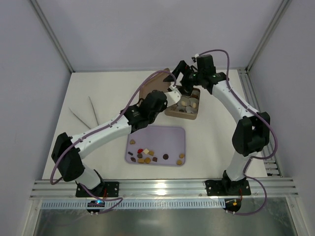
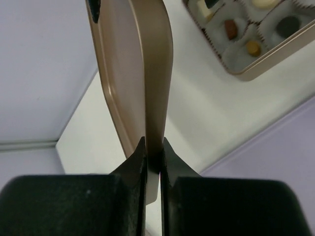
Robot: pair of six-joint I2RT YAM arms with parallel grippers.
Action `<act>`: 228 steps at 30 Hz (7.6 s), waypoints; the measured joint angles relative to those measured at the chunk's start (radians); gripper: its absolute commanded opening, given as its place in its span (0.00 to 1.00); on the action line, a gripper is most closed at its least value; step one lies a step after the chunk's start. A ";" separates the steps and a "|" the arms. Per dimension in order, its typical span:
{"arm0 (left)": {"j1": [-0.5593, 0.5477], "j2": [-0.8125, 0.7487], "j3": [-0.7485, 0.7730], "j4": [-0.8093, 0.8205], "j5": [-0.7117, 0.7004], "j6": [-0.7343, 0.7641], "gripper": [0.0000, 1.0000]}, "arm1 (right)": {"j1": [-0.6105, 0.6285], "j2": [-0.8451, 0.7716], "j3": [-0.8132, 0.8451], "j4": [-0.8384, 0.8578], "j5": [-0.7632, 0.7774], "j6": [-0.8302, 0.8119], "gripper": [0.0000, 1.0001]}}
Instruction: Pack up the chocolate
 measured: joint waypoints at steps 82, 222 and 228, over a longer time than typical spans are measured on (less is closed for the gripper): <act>0.501 1.124 0.775 1.098 1.855 -2.091 0.00 | -0.342 0.011 -0.560 0.708 0.096 -0.206 1.00; 0.565 0.979 0.802 -0.319 1.325 -0.991 0.16 | -0.134 0.105 -0.175 0.121 0.439 -0.401 0.77; 0.565 0.979 0.810 -0.330 1.318 -0.987 0.16 | -0.134 0.072 -0.175 0.095 0.484 -0.409 0.78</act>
